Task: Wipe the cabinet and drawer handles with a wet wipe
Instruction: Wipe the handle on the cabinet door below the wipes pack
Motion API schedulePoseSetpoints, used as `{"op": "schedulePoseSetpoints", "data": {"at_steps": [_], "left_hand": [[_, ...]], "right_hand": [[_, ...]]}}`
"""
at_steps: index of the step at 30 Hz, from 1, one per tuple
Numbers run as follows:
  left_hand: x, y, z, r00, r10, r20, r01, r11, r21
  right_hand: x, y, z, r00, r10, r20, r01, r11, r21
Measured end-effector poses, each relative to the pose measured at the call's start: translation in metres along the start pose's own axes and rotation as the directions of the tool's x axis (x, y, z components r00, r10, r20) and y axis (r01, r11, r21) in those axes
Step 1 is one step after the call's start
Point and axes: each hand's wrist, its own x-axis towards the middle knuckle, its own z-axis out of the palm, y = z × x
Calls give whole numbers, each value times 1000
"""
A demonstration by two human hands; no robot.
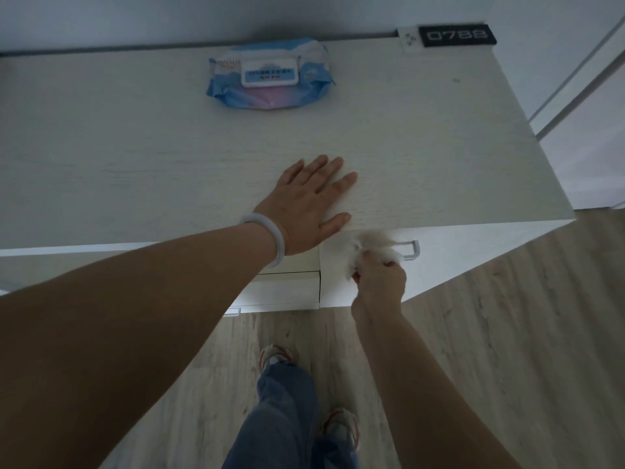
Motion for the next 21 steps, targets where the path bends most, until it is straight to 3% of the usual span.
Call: {"op": "schedulePoseSetpoints", "data": {"at_steps": [2,6,10,13,16,19,21], "left_hand": [[1,0,0,1000,2,-9,-2,1000,-3],[1,0,1,1000,3,-12,-3,1000,6],[1,-1,2,1000,2,-13,-2,1000,3],[1,-1,3,1000,-3,-22,3,1000,8],[1,0,3,1000,1,-24,-1,1000,4],[2,-1,4,1000,0,-27,0,1000,11],[1,0,4,1000,3,-20,-3,1000,16]], "right_hand": [[-9,3,14,1000,-27,-3,27,998,-54],[-16,9,18,1000,19,19,-19,1000,10],[-4,15,-13,996,-87,26,90,986,-142],[8,15,-47,999,-50,-21,50,999,-16],[11,14,-65,988,-1,154,-4,999,37],[-1,7,-56,928,17,371,-57,994,97],[-6,1,-50,898,12,440,-98,980,174]]}}
